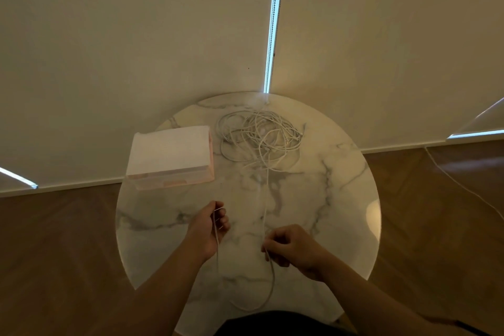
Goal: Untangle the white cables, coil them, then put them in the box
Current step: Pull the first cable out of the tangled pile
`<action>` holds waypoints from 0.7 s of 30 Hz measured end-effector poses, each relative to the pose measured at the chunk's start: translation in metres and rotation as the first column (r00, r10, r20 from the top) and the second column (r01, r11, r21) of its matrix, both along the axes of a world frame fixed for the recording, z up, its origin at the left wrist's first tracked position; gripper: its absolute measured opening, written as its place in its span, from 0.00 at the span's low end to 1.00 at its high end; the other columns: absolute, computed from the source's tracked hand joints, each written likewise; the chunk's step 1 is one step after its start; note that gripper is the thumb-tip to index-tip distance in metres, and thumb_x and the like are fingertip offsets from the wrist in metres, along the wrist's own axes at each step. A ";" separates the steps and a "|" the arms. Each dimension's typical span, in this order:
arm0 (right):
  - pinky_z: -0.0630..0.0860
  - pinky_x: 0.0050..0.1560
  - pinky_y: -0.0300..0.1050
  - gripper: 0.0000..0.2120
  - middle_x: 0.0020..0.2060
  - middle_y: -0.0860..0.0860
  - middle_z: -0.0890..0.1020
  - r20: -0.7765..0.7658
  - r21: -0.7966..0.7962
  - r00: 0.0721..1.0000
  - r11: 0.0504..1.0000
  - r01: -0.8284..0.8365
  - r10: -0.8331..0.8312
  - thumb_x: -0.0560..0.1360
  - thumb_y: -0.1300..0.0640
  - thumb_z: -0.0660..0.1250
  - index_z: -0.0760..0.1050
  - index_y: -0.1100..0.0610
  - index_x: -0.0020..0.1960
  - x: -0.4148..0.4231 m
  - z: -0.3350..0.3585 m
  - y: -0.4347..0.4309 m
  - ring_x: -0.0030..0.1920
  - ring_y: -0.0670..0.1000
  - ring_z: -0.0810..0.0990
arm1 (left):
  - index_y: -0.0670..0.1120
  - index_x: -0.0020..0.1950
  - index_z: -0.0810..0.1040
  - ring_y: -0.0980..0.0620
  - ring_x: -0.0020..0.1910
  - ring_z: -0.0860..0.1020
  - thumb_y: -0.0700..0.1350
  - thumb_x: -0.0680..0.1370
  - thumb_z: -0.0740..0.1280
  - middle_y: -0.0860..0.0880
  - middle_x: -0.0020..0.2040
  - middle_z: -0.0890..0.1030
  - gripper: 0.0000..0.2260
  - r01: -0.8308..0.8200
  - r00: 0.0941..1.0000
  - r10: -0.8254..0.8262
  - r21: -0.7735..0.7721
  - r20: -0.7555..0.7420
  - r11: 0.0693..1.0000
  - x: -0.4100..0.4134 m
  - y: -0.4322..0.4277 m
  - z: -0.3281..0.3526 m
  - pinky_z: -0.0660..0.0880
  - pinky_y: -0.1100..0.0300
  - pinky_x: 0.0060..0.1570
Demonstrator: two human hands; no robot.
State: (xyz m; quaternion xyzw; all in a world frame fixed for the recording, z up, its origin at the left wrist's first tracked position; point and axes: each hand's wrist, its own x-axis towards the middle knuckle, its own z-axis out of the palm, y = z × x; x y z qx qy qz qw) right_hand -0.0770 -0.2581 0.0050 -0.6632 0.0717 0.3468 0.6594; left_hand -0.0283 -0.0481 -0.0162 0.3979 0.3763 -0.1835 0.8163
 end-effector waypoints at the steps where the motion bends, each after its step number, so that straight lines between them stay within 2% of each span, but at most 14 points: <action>1: 0.64 0.29 0.43 0.09 0.31 0.58 0.80 0.016 0.020 1.000 1.000 -0.016 0.016 0.77 0.64 0.67 0.79 0.70 0.44 0.000 0.003 0.003 0.28 0.51 0.69 | 0.44 0.42 0.73 0.54 0.25 0.69 0.43 0.82 0.57 0.49 0.29 0.72 0.11 0.010 1.000 -0.010 0.017 -0.004 1.000 0.000 -0.001 0.001 0.68 0.62 0.27; 5: 0.65 0.31 0.43 0.08 0.35 0.60 0.82 0.078 0.071 0.989 0.989 -0.131 0.125 0.76 0.63 0.68 0.81 0.69 0.45 0.000 0.011 0.009 0.31 0.55 0.69 | 0.42 0.44 0.76 0.51 0.30 0.74 0.43 0.82 0.59 0.47 0.33 0.76 0.10 0.024 1.000 -0.024 0.066 0.001 0.998 0.002 -0.002 0.007 0.74 0.58 0.35; 7: 0.67 0.32 0.43 0.07 0.36 0.60 0.83 0.109 0.039 0.982 0.986 -0.160 0.155 0.75 0.62 0.69 0.82 0.67 0.45 -0.001 0.012 0.012 0.31 0.55 0.70 | 0.41 0.45 0.76 0.47 0.38 0.78 0.43 0.81 0.60 0.43 0.40 0.79 0.09 0.079 0.997 -0.078 0.085 -0.013 0.993 0.003 -0.005 0.010 0.78 0.54 0.42; 9: 0.70 0.33 0.42 0.07 0.37 0.59 0.84 0.146 -0.010 0.970 0.981 -0.193 0.192 0.75 0.61 0.70 0.83 0.65 0.45 0.000 0.013 0.015 0.31 0.50 0.73 | 0.40 0.46 0.75 0.42 0.46 0.80 0.43 0.81 0.60 0.38 0.47 0.80 0.08 0.181 0.983 -0.178 0.091 -0.049 0.979 0.003 -0.010 0.015 0.80 0.49 0.48; 11: 0.72 0.34 0.39 0.07 0.39 0.57 0.85 0.166 -0.074 0.950 0.964 -0.256 0.265 0.75 0.60 0.70 0.84 0.63 0.46 0.002 0.013 0.020 0.32 0.46 0.75 | 0.40 0.47 0.74 0.38 0.50 0.81 0.44 0.82 0.59 0.34 0.52 0.80 0.10 0.270 0.962 -0.268 0.058 -0.050 0.961 0.003 -0.016 0.021 0.80 0.46 0.51; 13: 0.74 0.35 0.37 0.07 0.39 0.54 0.86 0.164 -0.168 0.925 0.934 -0.315 0.341 0.75 0.58 0.70 0.84 0.61 0.46 0.003 0.010 0.025 0.32 0.45 0.76 | 0.40 0.47 0.74 0.39 0.47 0.82 0.45 0.83 0.58 0.33 0.53 0.81 0.11 0.305 0.952 -0.304 0.017 -0.032 0.952 0.004 -0.022 0.027 0.81 0.49 0.47; 15: 0.76 0.36 0.38 0.07 0.40 0.52 0.86 0.157 -0.247 0.909 0.907 -0.342 0.386 0.75 0.57 0.70 0.84 0.60 0.47 0.003 0.004 0.025 0.32 0.45 0.76 | 0.41 0.45 0.73 0.46 0.36 0.79 0.44 0.83 0.57 0.35 0.47 0.82 0.11 0.288 0.958 -0.287 0.029 -0.022 0.957 0.007 -0.025 0.028 0.78 0.57 0.35; 16: 0.76 0.36 0.38 0.07 0.40 0.52 0.86 0.148 -0.257 0.912 0.905 -0.339 0.384 0.75 0.57 0.70 0.84 0.60 0.47 0.004 0.001 0.024 0.32 0.45 0.77 | 0.40 0.44 0.73 0.50 0.31 0.75 0.43 0.83 0.56 0.38 0.43 0.81 0.12 0.271 0.963 -0.270 0.060 -0.011 0.961 0.009 -0.025 0.027 0.73 0.61 0.29; 18: 0.75 0.35 0.38 0.06 0.39 0.54 0.86 0.113 -0.256 0.948 0.931 -0.260 0.296 0.76 0.60 0.68 0.84 0.60 0.47 0.009 -0.007 0.018 0.33 0.47 0.79 | 0.40 0.43 0.72 0.54 0.26 0.68 0.42 0.83 0.56 0.42 0.37 0.78 0.11 0.241 0.969 -0.247 0.141 0.029 0.960 0.010 -0.024 0.023 0.64 0.64 0.23; 20: 0.75 0.34 0.41 0.08 0.39 0.56 0.86 0.063 -0.257 0.997 0.966 -0.027 0.044 0.76 0.65 0.64 0.83 0.60 0.46 0.020 -0.016 0.012 0.34 0.50 0.80 | 0.41 0.42 0.72 0.55 0.24 0.66 0.41 0.84 0.55 0.43 0.34 0.77 0.12 0.252 0.960 -0.269 0.188 0.073 0.949 0.008 -0.019 0.023 0.60 0.65 0.23; 21: 0.76 0.35 0.42 0.09 0.40 0.58 0.85 0.026 -0.238 0.993 0.964 0.117 -0.115 0.77 0.66 0.63 0.82 0.61 0.46 0.027 -0.020 0.010 0.34 0.51 0.80 | 0.41 0.42 0.72 0.55 0.24 0.65 0.41 0.84 0.55 0.43 0.33 0.76 0.13 0.272 0.951 -0.294 0.196 0.092 0.942 0.006 -0.017 0.024 0.59 0.64 0.23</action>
